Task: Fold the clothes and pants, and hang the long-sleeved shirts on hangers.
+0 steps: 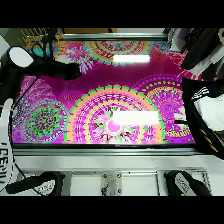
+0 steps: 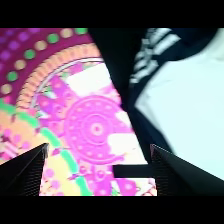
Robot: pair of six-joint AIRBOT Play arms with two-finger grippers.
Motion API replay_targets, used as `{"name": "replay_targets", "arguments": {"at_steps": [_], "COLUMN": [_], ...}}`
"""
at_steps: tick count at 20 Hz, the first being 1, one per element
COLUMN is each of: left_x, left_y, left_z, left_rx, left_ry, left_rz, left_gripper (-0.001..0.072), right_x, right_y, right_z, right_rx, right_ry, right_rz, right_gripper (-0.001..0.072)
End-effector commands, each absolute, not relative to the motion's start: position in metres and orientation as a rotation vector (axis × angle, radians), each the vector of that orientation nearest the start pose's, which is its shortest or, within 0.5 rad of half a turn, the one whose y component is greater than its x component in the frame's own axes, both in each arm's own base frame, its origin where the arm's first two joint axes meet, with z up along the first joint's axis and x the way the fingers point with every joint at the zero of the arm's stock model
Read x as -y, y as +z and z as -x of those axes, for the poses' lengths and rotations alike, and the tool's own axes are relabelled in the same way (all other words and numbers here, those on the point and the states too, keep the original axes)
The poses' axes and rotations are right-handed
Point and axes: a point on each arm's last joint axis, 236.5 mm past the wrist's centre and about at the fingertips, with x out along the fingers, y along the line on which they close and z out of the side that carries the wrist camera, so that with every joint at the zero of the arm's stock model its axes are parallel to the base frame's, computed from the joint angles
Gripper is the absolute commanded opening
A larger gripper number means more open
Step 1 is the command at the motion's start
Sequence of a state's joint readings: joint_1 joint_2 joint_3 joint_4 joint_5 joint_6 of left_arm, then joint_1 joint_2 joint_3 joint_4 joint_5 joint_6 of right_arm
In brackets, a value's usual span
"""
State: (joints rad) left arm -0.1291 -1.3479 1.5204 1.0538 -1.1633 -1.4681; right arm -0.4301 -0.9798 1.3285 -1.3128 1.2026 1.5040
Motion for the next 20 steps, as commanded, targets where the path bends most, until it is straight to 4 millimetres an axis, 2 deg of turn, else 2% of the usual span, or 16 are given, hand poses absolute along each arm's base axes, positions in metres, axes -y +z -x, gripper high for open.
{"name": "replay_targets", "arguments": {"at_steps": [1, 3, 5, 6, 8, 11, 20], "left_x": [0.159, 0.158, 0.157, 0.157, 0.156, 0.156, 0.156], "left_y": [0.121, 0.117, 0.113, 0.114, 0.114, 0.114, 0.114], "left_z": [-0.415, -0.408, -0.403, -0.402, -0.402, -0.402, -0.402], "left_rx": [-0.979, -0.974, -0.982, -0.980, -0.979, -0.977, -0.977], "left_ry": [-0.463, -0.454, -0.452, -0.452, -0.451, -0.451, -0.451], "left_rz": [0.297, 0.305, 0.306, 0.306, 0.306, 0.307, 0.307], "left_gripper": [0.0009, 0.0009, 0.0009, 0.0009, 0.0009, 0.0009, 0.0009], "right_x": [-0.004, -0.033, -0.050, -0.055, -0.055, -0.056, -0.056], "right_y": [0.190, 0.181, 0.173, 0.171, 0.171, 0.165, 0.164], "right_z": [-0.391, -0.396, -0.395, -0.394, -0.394, -0.387, -0.387], "right_rx": [-0.809, -0.835, -0.862, -0.872, -0.873, -0.915, -0.917], "right_ry": [0.109, 0.177, 0.216, 0.229, 0.227, 0.236, 0.236], "right_rz": [-0.206, -0.164, -0.150, -0.145, -0.146, -0.143, -0.144], "right_gripper": [0.0709, 0.0708, 0.0707, 0.0635, 0.0010, 0.0013, 0.0013]}}
